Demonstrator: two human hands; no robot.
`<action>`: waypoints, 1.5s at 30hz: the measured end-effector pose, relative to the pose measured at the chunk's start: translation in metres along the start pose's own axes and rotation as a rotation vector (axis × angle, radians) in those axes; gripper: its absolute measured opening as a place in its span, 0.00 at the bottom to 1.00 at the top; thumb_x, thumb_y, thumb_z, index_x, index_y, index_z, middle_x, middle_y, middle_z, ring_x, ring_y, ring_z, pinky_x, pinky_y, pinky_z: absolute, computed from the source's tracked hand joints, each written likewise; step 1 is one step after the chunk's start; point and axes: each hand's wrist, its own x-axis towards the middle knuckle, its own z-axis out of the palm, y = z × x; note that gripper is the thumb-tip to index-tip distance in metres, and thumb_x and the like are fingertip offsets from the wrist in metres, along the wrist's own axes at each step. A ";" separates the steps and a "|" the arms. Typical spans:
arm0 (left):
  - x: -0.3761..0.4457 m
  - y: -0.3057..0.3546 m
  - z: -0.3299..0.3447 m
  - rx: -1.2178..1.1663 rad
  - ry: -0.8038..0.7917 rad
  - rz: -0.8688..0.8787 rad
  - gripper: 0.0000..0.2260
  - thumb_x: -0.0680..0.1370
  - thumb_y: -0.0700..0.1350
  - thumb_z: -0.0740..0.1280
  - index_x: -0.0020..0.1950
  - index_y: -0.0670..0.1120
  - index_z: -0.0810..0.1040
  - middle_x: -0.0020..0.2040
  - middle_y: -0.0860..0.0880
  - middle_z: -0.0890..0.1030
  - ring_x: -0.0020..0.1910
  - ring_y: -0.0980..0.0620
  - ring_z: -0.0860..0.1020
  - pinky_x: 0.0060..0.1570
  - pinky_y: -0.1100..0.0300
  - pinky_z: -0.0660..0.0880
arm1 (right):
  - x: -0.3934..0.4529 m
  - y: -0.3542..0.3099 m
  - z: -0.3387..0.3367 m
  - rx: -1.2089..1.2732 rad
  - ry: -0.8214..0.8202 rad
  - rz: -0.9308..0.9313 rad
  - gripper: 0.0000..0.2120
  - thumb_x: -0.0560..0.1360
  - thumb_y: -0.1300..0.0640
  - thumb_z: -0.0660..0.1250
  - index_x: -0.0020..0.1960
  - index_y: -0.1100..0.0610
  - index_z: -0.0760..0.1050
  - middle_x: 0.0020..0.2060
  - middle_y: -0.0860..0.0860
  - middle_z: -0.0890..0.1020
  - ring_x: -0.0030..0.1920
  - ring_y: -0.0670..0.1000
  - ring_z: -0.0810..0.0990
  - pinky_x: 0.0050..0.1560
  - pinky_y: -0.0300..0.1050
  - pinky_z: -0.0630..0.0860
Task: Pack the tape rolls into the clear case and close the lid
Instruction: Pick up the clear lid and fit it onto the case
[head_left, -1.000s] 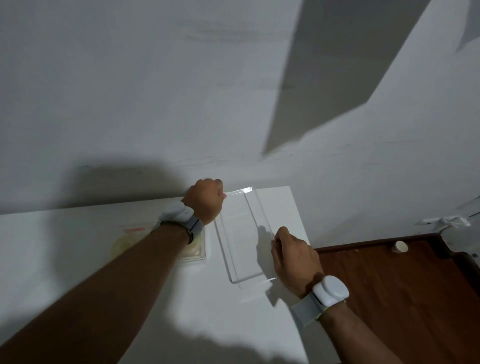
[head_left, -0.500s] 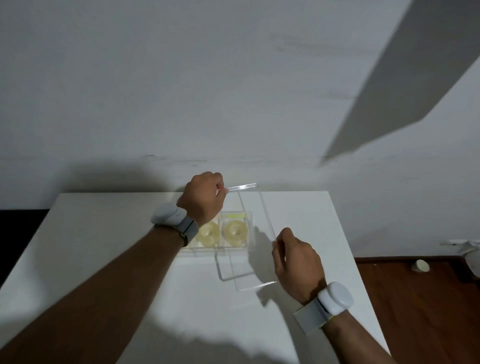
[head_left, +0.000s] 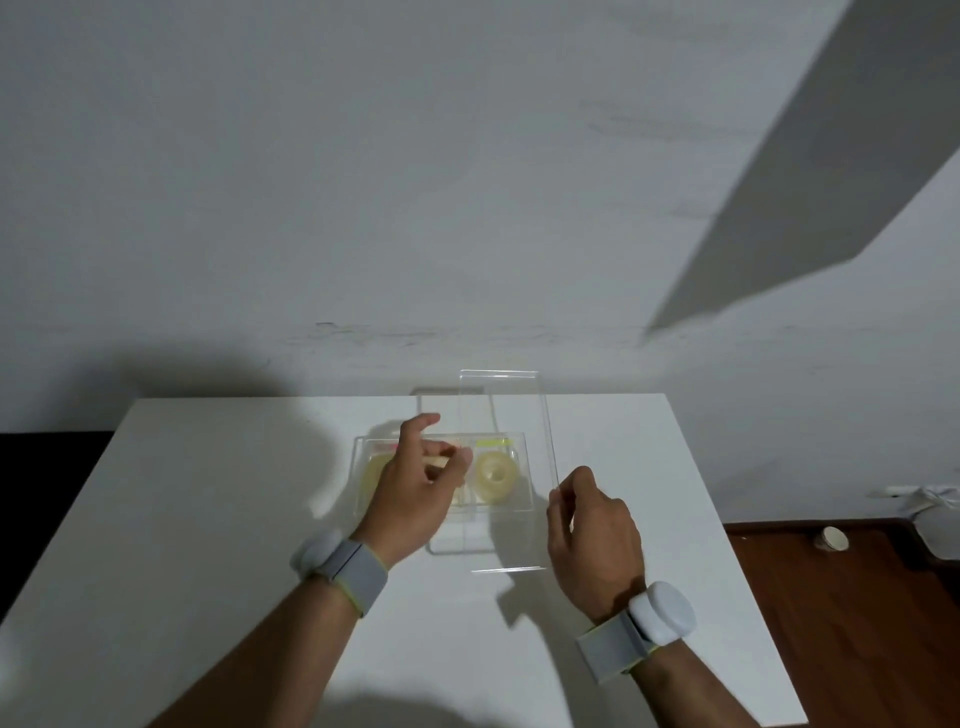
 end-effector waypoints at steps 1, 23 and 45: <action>-0.005 -0.004 -0.001 -0.017 -0.026 -0.021 0.17 0.79 0.50 0.70 0.64 0.60 0.68 0.52 0.49 0.82 0.42 0.53 0.84 0.42 0.57 0.79 | 0.000 -0.002 0.002 -0.003 0.012 0.005 0.09 0.78 0.55 0.60 0.40 0.53 0.63 0.26 0.48 0.75 0.26 0.57 0.72 0.28 0.46 0.66; -0.008 -0.011 -0.042 0.085 -0.110 0.055 0.14 0.86 0.41 0.55 0.69 0.52 0.72 0.45 0.51 0.80 0.32 0.52 0.79 0.32 0.64 0.71 | 0.036 -0.027 0.013 0.214 0.128 0.066 0.18 0.70 0.43 0.71 0.51 0.48 0.66 0.37 0.43 0.79 0.30 0.50 0.77 0.35 0.46 0.73; 0.047 0.005 -0.096 0.237 -0.402 0.056 0.10 0.80 0.55 0.63 0.60 0.56 0.78 0.44 0.53 0.83 0.32 0.51 0.77 0.36 0.58 0.74 | 0.071 -0.023 0.027 0.972 -0.290 0.445 0.11 0.82 0.58 0.56 0.52 0.58 0.78 0.31 0.55 0.80 0.25 0.53 0.69 0.22 0.41 0.65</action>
